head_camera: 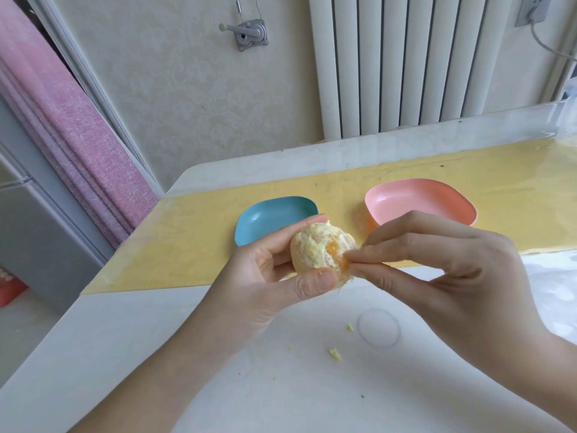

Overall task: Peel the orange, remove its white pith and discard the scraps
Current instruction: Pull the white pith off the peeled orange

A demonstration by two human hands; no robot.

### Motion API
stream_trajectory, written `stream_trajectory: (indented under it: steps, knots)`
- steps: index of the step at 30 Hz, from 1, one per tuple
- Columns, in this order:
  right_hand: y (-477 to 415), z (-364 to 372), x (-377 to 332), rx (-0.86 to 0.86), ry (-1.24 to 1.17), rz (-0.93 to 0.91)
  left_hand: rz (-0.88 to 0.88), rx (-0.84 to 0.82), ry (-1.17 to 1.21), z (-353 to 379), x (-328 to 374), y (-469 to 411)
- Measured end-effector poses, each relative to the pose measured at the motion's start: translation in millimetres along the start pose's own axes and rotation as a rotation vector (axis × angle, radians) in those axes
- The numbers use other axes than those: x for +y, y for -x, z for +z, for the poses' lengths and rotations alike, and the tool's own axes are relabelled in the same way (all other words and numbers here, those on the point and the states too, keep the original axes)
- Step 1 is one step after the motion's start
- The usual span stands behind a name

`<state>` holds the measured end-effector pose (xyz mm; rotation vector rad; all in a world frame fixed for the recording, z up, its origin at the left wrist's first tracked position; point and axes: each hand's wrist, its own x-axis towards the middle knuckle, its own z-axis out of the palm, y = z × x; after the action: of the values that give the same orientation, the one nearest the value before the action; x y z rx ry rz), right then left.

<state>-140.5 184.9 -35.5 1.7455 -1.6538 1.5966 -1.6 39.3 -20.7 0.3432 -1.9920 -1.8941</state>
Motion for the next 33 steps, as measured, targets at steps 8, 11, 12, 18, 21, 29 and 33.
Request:
stream_trajectory:
  steps: [8,11,12,18,21,29,33]
  knots:
    - [-0.5,0.9,7.6,-0.067,0.125,-0.054,-0.064,-0.037,0.093,4.7,-4.2,0.7]
    - [-0.6,1.0,11.0,-0.100,0.151,-0.057,-0.140,-0.027,0.213,9.0,-4.8,0.6]
    - [-0.6,1.1,11.4,-0.119,0.149,-0.055,-0.160,-0.011,0.256,8.9,-4.4,0.0]
    - [1.6,1.4,13.0,-0.278,0.112,-0.001,-0.138,0.060,0.370,-10.1,-4.9,-7.4]
    - [2.3,2.6,16.5,-0.320,0.224,0.029,-0.097,0.086,0.270,-13.0,-8.0,-9.1]
    - [8.6,3.9,21.3,-0.453,0.298,0.146,0.157,0.284,-0.250,-9.2,-10.2,-8.3]
    - [7.5,1.7,20.5,-0.446,0.291,0.190,0.303,0.317,-0.486,-8.2,-8.7,-4.8]
